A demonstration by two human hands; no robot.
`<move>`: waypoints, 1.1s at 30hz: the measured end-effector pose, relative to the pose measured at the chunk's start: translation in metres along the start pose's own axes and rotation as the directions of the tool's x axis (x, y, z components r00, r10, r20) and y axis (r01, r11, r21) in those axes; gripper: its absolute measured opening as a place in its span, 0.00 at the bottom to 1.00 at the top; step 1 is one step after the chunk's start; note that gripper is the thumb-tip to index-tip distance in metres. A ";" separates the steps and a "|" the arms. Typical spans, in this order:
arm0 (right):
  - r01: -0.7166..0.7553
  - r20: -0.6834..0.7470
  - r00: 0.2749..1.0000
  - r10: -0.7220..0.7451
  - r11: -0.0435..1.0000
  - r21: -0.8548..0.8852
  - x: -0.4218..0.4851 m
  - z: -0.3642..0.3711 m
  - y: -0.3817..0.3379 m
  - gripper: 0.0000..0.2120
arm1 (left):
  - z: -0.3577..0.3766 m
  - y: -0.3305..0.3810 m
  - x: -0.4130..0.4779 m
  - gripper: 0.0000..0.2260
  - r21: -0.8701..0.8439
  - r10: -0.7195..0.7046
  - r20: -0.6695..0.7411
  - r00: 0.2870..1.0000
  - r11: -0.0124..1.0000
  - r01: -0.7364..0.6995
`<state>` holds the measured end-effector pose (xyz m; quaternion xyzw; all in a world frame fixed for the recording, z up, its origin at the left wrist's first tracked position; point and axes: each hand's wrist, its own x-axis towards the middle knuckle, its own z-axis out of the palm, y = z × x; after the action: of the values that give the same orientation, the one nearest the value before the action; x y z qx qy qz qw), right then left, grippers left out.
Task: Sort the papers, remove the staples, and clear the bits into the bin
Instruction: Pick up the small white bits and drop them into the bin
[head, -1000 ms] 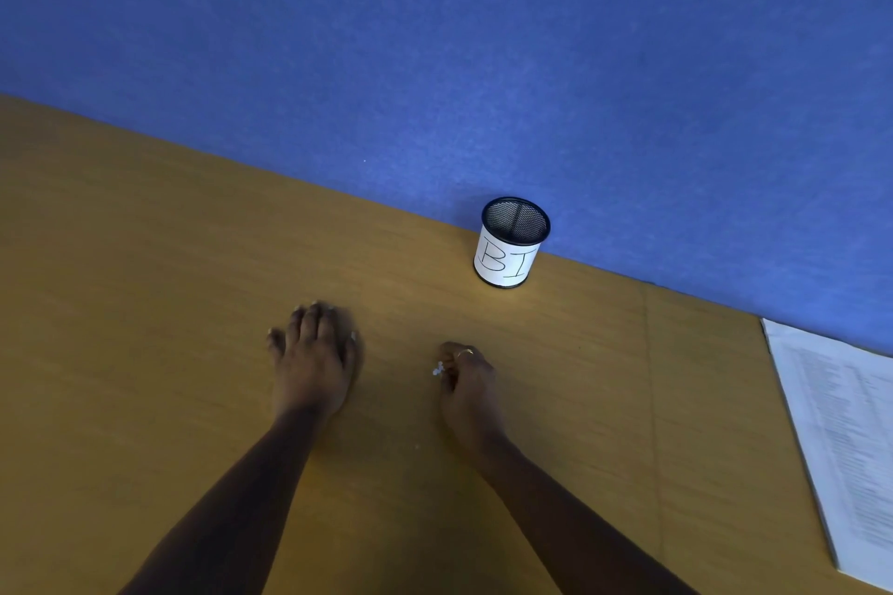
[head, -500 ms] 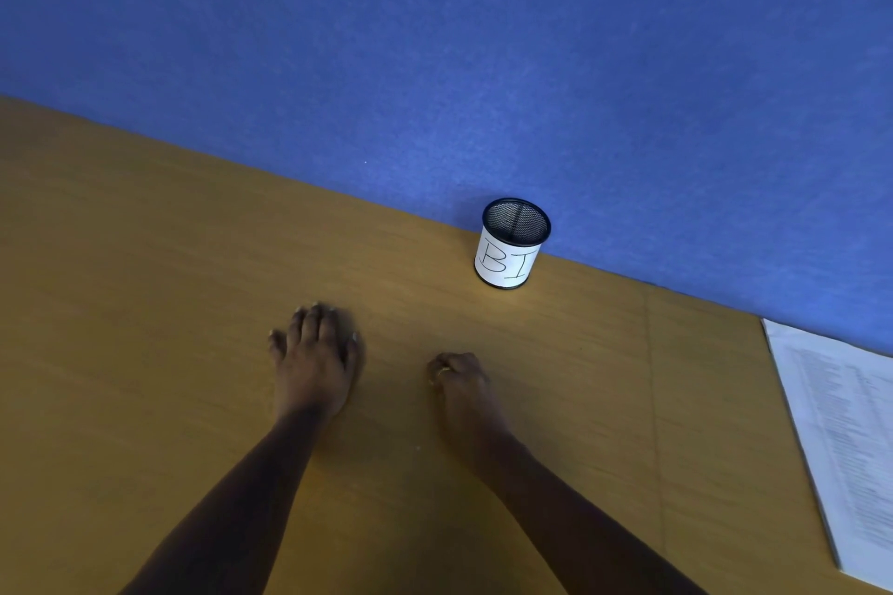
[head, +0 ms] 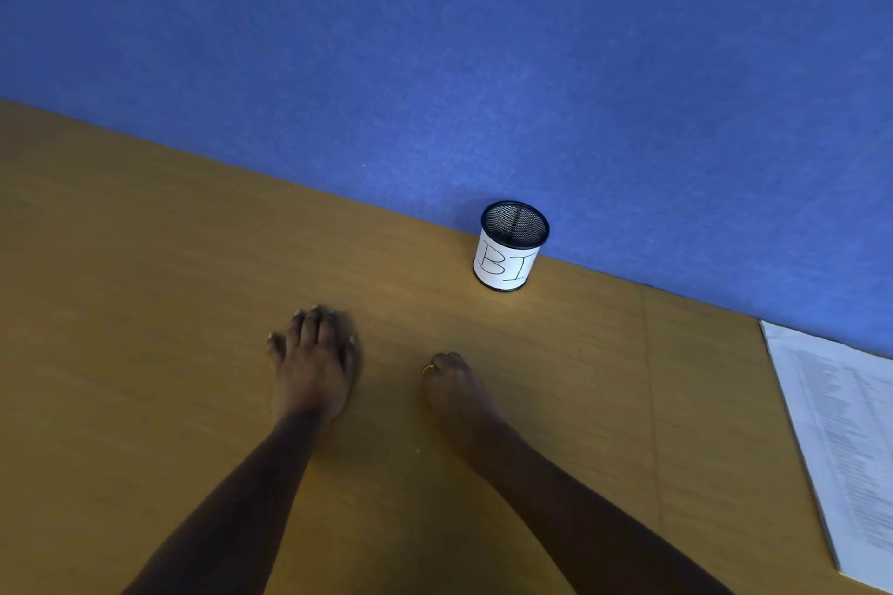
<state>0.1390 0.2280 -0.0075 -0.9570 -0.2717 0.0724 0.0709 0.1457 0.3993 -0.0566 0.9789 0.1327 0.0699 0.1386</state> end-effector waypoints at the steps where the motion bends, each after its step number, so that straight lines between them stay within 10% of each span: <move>1: 0.005 0.012 1.000 -0.005 1.000 0.011 0.001 -0.002 0.002 0.05 | 0.000 0.000 0.000 0.30 0.000 -0.002 0.001 1.000 1.000 0.002; 11: -0.019 0.078 0.997 0.023 0.999 -0.046 0.007 -0.002 0.003 0.14 | 0.000 0.000 0.000 0.32 -0.006 -0.008 0.004 1.000 1.000 0.008; 15: -0.201 0.014 0.979 0.204 0.947 0.249 0.011 -0.003 0.008 0.11 | 0.001 0.000 0.000 0.31 -0.012 -0.001 0.002 1.000 1.000 0.001; 25: -0.476 0.254 0.769 0.587 0.261 0.840 0.014 -0.014 0.043 0.07 | 0.001 0.000 0.000 0.30 0.009 -0.004 -0.001 1.000 1.000 0.004; 33: -0.160 0.263 0.762 0.591 -0.222 0.962 0.046 -0.071 0.073 0.08 | -0.001 0.001 -0.001 0.25 0.001 -0.013 -0.006 1.000 1.000 0.013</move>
<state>0.2273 0.1835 0.0451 -0.6239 0.1950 0.1170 0.7477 0.1444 0.3984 -0.0551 0.9779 0.1395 0.0720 0.1380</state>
